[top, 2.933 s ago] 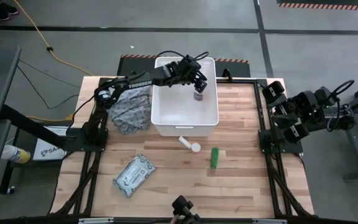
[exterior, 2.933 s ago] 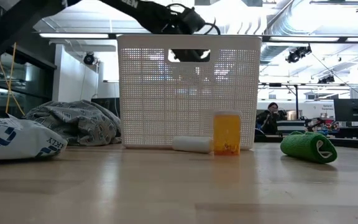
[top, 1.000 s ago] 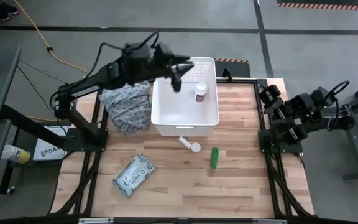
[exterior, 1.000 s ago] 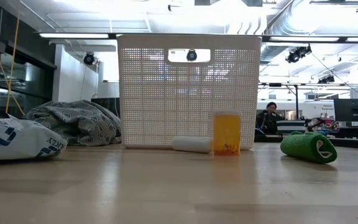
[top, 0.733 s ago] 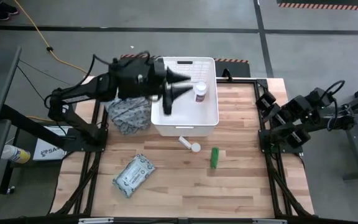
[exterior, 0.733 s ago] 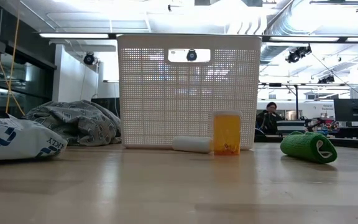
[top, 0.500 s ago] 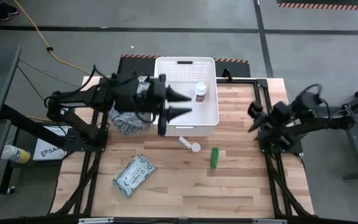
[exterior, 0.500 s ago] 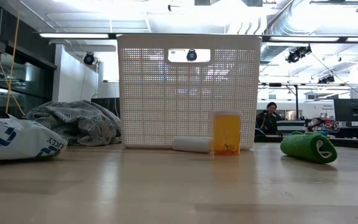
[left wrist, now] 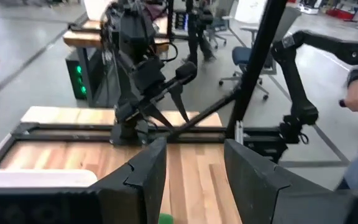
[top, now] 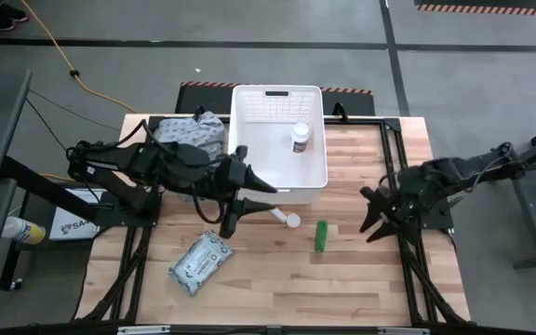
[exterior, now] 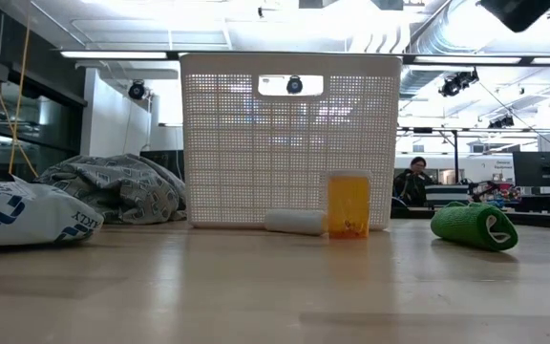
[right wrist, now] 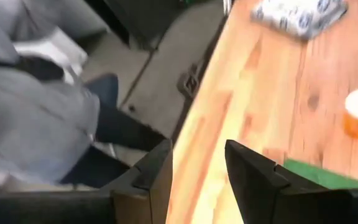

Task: Pick & place medical supplies in basket/bin
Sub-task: Put the green bandage into the white bin

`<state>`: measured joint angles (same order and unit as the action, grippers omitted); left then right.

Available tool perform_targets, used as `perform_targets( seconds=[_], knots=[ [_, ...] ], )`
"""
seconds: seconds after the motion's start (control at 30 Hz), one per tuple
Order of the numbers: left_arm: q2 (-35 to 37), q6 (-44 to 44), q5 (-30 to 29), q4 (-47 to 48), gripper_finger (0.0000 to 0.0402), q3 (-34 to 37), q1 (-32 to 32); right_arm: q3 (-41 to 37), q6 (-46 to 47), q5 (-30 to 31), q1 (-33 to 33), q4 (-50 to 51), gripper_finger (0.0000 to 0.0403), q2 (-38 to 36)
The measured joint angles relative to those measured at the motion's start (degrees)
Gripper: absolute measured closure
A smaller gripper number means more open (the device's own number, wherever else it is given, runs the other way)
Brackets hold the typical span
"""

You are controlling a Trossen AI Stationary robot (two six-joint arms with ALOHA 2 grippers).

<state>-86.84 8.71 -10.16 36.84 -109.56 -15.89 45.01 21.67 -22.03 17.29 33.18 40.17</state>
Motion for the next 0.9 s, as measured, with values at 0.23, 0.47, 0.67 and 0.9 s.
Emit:
perform_targets(
  seconds=[0.23, 0.47, 0.67, 0.9],
  knots=[
    [0.00, 2.23, -0.64, 2.01, 0.0206, 0.00, -0.78, 0.00, -11.55, 5.12, 6.39, 1.58, 0.0263, 9.01],
    [-0.03, 3.80, -0.82, 4.04, 0.0206, 0.00, -0.67, 0.00, -21.59, 10.25, 9.39, 3.05, 0.0261, 19.04],
    [-0.03, 3.80, -0.84, 4.04, 0.0206, 0.00, -0.67, 0.00, -26.75, 11.20, 9.34, 2.45, 0.0241, 24.48],
    [-0.03, 3.82, -0.84, 4.00, 0.0206, 0.00, -0.64, 0.00, -32.44, 11.87, 8.61, 1.34, 0.0211, 26.95]
  ],
)
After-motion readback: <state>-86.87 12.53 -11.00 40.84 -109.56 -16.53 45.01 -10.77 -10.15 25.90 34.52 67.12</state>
